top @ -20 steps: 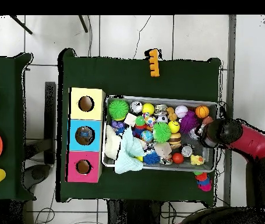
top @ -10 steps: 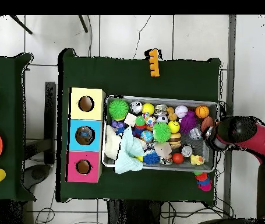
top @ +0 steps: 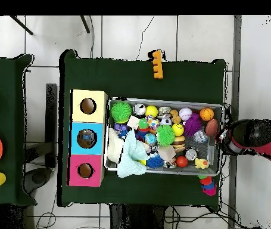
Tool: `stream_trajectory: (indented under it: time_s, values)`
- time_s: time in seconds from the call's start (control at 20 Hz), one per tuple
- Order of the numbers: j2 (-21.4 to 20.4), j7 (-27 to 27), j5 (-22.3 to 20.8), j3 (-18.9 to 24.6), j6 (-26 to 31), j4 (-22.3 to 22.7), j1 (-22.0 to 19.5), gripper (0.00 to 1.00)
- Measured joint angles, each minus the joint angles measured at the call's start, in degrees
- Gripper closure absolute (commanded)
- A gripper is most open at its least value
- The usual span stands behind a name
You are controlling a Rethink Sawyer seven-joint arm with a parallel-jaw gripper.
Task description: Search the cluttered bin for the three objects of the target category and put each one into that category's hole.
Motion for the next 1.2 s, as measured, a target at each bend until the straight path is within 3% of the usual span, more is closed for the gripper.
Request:
stream_trajectory:
  time_s: [0.25, 1.2]
  values:
    - [2.8, 0.0, -0.6, 0.0, -3.0, -2.3, -0.5, 1.00]
    - [2.8, 0.0, -0.8, 0.0, -2.7, -2.3, -0.3, 1.00]
